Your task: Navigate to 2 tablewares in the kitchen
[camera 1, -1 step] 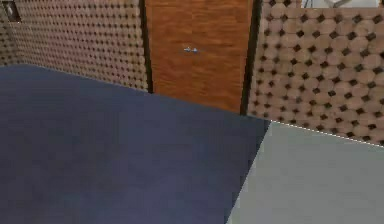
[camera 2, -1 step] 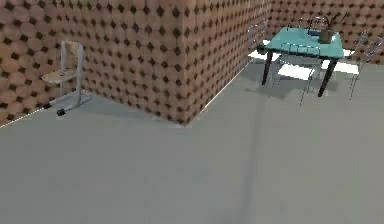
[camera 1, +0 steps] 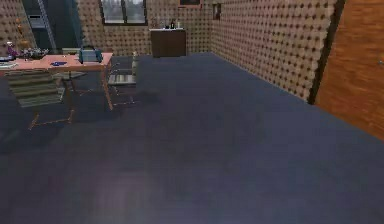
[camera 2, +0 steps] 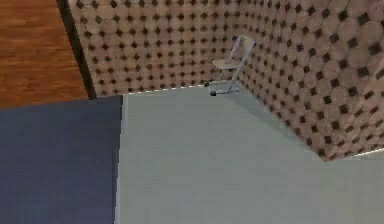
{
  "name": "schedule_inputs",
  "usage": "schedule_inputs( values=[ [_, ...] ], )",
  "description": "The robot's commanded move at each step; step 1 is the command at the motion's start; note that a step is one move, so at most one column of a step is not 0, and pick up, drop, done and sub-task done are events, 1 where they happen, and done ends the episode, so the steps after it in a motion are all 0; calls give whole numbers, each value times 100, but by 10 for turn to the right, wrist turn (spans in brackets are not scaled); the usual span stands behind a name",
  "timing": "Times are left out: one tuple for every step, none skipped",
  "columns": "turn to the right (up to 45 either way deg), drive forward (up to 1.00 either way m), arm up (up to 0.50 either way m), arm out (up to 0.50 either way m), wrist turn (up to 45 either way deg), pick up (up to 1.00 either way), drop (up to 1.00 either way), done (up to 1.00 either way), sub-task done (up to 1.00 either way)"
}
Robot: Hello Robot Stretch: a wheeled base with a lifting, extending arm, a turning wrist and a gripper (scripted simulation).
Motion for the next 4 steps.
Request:
schedule_inputs(
  values=[
    [-270,0,0,0,0,0,0,0,0],
    [0,100,0,0,0,0,0,0,0],
    [0,100,0,0,0,0,0,0,0],
    [0,45,0,0,0,0,0,0,0]
  ],
)
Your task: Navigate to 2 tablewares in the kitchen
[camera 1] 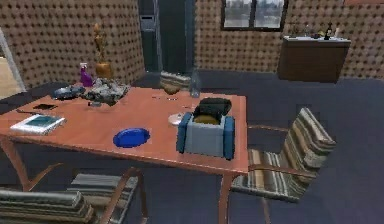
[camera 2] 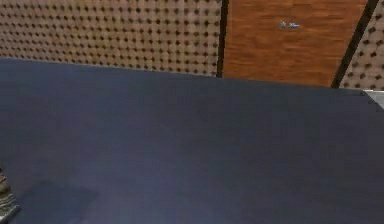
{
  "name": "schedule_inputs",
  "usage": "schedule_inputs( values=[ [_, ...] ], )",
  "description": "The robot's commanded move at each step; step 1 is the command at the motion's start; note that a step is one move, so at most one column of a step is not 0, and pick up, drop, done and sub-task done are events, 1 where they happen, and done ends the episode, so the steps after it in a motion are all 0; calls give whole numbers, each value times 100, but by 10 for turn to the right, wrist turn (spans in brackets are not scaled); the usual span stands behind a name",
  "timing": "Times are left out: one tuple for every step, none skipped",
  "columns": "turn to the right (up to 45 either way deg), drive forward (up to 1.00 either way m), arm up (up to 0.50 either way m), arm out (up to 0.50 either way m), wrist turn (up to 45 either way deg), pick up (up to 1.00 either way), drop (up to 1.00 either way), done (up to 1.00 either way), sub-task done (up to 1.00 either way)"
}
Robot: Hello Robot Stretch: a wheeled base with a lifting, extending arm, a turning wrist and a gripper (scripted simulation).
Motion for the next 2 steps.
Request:
schedule_inputs(
  values=[
    [-180,0,0,0,0,0,0,0,0],
    [0,0,0,0,0,0,0,0,100]
  ],
)
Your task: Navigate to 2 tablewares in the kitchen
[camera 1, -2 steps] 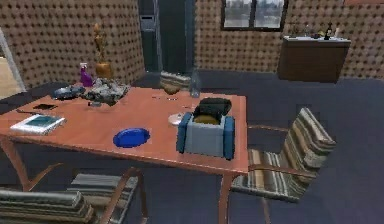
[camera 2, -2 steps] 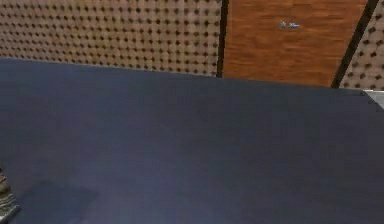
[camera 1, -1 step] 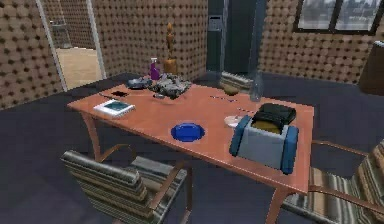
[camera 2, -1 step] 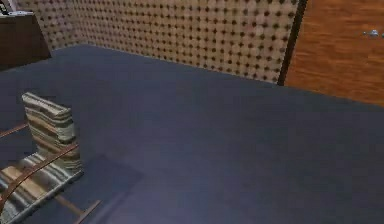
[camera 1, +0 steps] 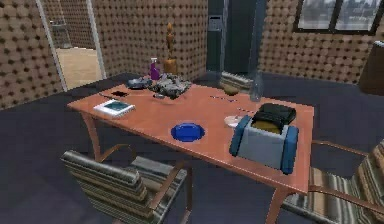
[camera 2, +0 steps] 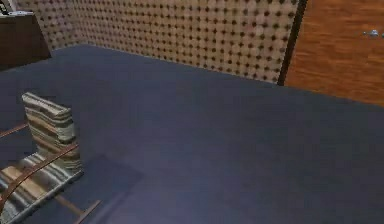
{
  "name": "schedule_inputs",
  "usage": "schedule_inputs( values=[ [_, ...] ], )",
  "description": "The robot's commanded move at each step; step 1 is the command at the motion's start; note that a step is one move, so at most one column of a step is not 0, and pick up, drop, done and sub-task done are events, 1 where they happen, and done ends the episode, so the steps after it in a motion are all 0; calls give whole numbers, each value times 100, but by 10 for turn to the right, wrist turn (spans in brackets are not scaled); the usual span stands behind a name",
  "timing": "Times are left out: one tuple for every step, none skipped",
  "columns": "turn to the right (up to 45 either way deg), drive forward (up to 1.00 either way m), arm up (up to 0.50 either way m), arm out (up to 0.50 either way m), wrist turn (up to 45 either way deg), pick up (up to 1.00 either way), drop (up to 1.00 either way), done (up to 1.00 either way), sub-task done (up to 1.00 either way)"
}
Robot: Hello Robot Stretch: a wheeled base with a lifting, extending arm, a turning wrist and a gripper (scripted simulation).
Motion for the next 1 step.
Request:
schedule_inputs(
  values=[
    [450,0,0,0,0,0,0,0,0]
  ],
)
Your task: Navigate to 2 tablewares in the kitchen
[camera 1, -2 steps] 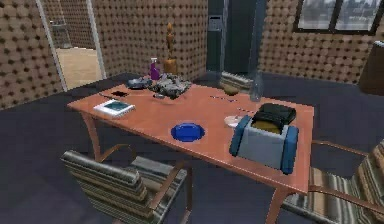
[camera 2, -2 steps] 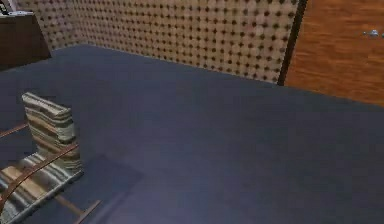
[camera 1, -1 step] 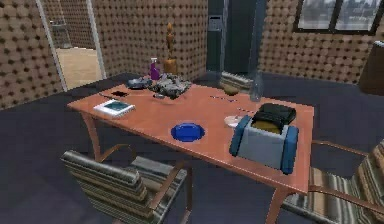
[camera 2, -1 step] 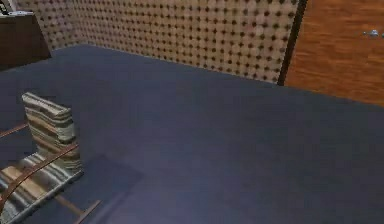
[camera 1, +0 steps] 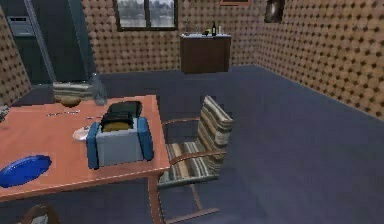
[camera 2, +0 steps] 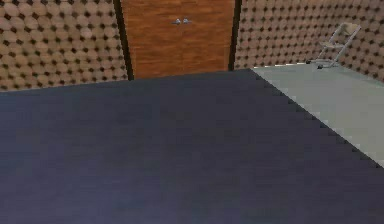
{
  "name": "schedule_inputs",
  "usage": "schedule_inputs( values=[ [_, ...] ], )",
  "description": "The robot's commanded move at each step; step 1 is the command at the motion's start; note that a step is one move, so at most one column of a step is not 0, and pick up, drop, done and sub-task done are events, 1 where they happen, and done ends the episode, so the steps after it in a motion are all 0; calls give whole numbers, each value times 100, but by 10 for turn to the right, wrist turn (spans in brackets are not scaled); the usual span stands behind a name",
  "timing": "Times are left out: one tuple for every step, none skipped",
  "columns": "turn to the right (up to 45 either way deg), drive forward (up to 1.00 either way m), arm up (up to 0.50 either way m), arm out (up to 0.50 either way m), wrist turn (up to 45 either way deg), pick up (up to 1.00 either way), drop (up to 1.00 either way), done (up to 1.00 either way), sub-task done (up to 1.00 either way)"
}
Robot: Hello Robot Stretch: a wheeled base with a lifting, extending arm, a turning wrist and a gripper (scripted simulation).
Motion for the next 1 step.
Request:
schedule_inputs(
  values=[
    [150,0,0,0,0,0,0,0,0]
  ],
)
